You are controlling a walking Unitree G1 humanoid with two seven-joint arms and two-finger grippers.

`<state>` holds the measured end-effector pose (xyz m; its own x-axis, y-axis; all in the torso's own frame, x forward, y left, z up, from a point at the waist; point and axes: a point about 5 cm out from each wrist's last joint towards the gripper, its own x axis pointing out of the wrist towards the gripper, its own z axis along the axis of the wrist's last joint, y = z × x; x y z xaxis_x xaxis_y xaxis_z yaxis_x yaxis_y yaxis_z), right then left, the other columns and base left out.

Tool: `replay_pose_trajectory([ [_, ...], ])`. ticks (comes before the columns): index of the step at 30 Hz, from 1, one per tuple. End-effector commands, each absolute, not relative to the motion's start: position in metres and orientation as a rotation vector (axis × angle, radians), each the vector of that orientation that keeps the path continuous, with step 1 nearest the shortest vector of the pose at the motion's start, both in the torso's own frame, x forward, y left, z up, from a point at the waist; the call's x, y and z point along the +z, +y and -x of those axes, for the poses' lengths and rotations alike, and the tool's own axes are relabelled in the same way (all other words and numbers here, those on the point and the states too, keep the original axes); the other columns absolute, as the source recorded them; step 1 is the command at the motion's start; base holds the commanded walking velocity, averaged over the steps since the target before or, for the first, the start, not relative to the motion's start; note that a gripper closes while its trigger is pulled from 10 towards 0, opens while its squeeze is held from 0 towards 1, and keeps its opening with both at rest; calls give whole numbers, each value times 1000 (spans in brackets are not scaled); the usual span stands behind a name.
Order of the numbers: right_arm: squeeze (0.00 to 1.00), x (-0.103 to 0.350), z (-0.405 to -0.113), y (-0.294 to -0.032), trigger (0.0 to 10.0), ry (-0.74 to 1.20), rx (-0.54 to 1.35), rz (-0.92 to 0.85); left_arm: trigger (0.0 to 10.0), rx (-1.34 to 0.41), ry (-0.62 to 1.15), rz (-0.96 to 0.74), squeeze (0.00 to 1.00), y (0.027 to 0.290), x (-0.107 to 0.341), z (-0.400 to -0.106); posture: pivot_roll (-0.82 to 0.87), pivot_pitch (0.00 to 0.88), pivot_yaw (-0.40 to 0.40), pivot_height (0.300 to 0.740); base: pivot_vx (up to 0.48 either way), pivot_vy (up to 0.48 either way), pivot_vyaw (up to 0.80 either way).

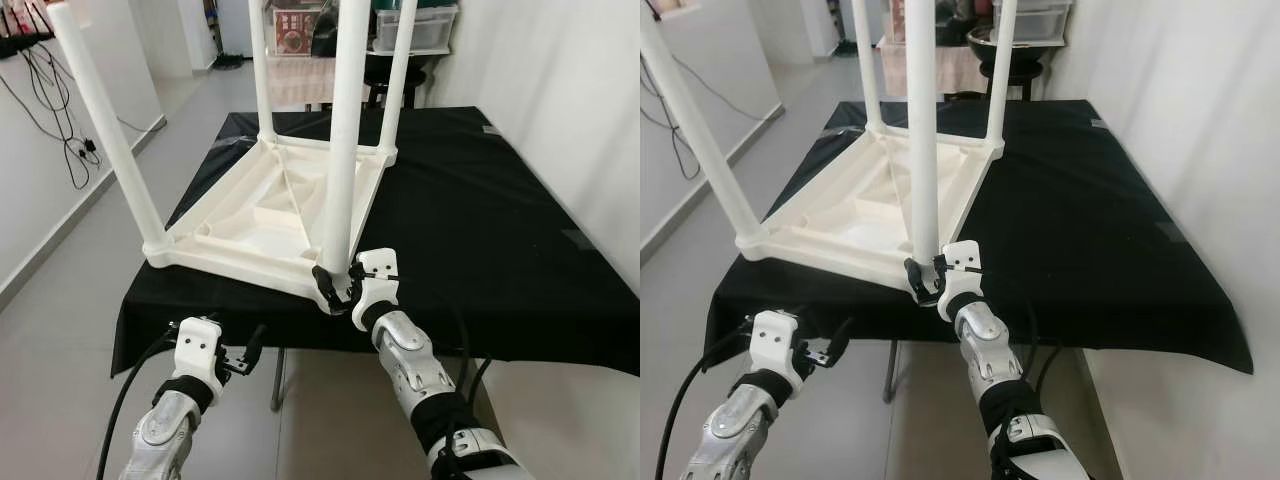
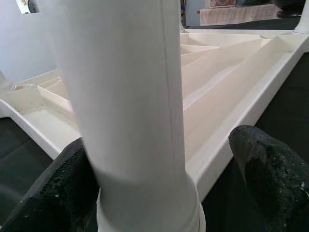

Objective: Building children table

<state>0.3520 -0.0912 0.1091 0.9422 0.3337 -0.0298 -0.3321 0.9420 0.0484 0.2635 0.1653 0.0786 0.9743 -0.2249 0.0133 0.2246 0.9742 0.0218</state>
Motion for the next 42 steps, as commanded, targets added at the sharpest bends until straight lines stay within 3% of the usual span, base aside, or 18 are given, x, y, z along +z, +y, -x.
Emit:
replay_pose_trajectory([
  [1,0,112,-353,-95,10000,34,319,-44,10000,-236,-6,-5,0,163,79,-263,-41,0,24,740,266,0,0],
  [17,0,125,-361,-100,10000,3,328,-23,10000,-242,-1,3,0,161,79,-263,-34,0,19,740,272,0,0],
  [29,0,143,-374,-125,10000,-26,284,20,10000,-255,9,5,0,159,78,-260,-27,0,19,740,259,0,0],
  [35,0,143,-375,-124,10000,-21,303,43,10000,-265,11,6,0,158,78,-259,-24,0,16,740,85,0,0],
  [39,0,140,-375,-119,10000,6,392,82,10000,-300,22,15,0,155,77,-256,-20,0,14,740,0,0,0],
  [42,0,134,-370,-116,10000,52,627,148,10000,-386,43,41,0,147,75,-248,-20,0,13,740,0,0,0],
])
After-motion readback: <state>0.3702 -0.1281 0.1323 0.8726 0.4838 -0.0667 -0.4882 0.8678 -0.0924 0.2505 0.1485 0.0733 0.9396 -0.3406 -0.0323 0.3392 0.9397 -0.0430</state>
